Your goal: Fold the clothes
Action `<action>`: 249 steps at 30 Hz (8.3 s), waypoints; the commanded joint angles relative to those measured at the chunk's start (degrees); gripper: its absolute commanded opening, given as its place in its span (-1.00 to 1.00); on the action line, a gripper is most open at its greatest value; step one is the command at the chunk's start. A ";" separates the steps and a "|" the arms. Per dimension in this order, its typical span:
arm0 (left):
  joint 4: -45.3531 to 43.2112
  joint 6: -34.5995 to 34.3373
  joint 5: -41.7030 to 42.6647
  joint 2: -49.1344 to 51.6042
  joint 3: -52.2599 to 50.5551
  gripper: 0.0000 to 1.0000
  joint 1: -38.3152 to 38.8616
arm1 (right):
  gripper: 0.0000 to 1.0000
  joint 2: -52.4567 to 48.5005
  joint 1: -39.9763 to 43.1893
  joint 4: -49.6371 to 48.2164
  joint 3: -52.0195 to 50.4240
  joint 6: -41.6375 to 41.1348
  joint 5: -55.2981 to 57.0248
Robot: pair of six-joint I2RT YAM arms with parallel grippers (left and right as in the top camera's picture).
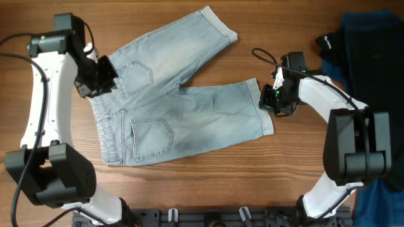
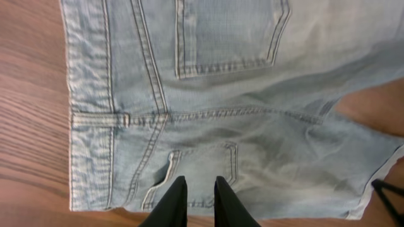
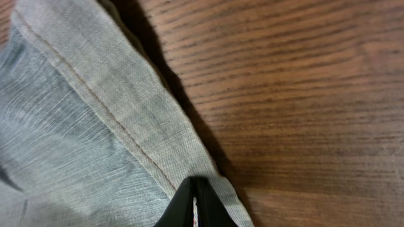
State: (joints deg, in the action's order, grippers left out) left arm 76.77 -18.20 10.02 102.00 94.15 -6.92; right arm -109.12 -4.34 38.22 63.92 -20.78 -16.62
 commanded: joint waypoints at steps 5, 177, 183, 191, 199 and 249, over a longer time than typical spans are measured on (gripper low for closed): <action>-1.18 -0.72 1.27 -0.50 -8.28 -0.71 2.86 | -0.91 -6.27 -0.61 15.04 -2.56 -9.22 18.49; 4.87 -4.20 16.57 -52.57 -56.19 -0.92 -30.64 | -0.92 44.44 -7.26 21.29 7.58 -14.08 23.65; 11.34 -1.46 13.44 -56.11 -56.19 -0.92 -30.51 | -0.91 37.48 -5.38 21.68 23.26 -12.20 21.24; -4.35 -6.78 16.22 -54.25 -56.11 -0.92 -30.42 | -0.91 19.89 -5.38 11.23 24.28 -12.00 14.40; -16.52 -4.04 17.51 -42.40 -46.36 -0.92 -26.53 | -0.91 14.95 -5.31 3.80 24.26 -12.44 14.45; -29.77 3.69 -4.72 -6.54 -21.64 0.35 -8.20 | -0.07 -7.65 -0.68 -11.69 23.71 -1.73 -4.00</action>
State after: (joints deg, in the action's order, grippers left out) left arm 45.25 -15.25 3.95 96.42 71.61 -15.57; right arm -113.69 -3.01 27.77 87.15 -25.10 -17.61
